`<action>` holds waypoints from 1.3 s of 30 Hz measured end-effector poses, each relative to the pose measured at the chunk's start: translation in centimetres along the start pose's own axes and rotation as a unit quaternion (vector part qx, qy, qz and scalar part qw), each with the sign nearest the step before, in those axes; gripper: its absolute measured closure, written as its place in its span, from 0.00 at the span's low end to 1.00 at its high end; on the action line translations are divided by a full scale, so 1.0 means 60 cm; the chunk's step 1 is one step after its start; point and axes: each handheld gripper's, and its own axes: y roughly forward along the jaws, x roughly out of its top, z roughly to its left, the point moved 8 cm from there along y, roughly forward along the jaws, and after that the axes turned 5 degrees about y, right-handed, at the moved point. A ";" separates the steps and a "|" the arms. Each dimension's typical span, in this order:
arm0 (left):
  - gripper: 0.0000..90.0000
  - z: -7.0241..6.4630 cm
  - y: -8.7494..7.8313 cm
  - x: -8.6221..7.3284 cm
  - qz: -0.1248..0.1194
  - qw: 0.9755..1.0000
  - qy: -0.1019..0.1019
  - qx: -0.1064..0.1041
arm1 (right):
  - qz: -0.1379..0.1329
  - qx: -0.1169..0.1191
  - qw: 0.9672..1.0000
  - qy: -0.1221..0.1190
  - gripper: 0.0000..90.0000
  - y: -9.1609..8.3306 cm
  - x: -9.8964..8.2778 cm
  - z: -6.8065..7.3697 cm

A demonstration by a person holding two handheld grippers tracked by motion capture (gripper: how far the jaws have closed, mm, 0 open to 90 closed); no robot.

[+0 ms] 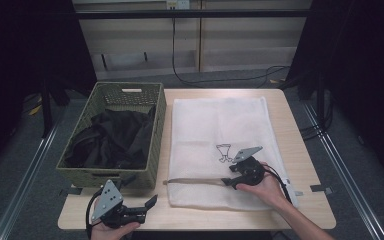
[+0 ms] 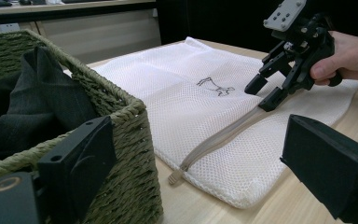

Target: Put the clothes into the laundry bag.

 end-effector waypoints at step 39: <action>0.12 0.004 -0.003 0.000 0.001 1.000 -0.004 0.001 | -0.039 -0.015 0.998 0.054 0.97 -0.002 0.007 -0.035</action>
